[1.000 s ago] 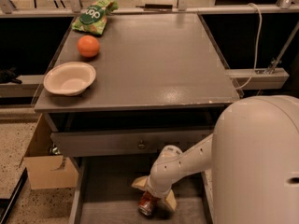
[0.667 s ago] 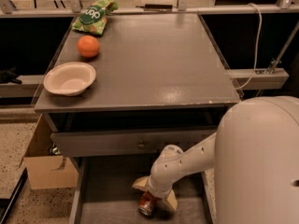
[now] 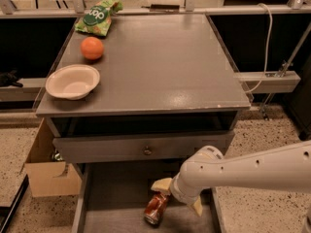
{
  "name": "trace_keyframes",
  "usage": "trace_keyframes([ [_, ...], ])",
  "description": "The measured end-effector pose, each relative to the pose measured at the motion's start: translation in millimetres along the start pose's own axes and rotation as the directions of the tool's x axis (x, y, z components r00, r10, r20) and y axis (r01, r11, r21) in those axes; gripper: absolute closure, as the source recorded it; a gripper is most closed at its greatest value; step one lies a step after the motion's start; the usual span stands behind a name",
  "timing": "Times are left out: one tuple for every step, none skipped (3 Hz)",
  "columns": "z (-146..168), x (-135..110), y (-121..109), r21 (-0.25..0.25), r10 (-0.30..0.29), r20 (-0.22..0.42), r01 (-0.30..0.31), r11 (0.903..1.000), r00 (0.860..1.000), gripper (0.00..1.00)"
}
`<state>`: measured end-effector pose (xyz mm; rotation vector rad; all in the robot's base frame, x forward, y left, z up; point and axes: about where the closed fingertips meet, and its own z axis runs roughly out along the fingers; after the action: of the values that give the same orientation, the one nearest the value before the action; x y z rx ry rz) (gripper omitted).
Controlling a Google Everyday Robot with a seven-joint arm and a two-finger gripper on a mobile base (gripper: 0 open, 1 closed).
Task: Place coke can into middle drawer
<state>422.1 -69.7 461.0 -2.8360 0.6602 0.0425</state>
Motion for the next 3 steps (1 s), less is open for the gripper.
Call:
trace_keyframes([
  [-4.4, 1.2, 4.3, -0.002, 0.005, -0.007, -0.005, 1.0000, 1.000, 0.00],
  [-18.0, 4.4, 15.2, -0.005, 0.017, -0.029, -0.017, 0.9998, 0.999, 0.00],
  [-38.6, 5.8, 26.8, -0.003, 0.029, -0.091, -0.030, 0.9996, 0.995, 0.00],
])
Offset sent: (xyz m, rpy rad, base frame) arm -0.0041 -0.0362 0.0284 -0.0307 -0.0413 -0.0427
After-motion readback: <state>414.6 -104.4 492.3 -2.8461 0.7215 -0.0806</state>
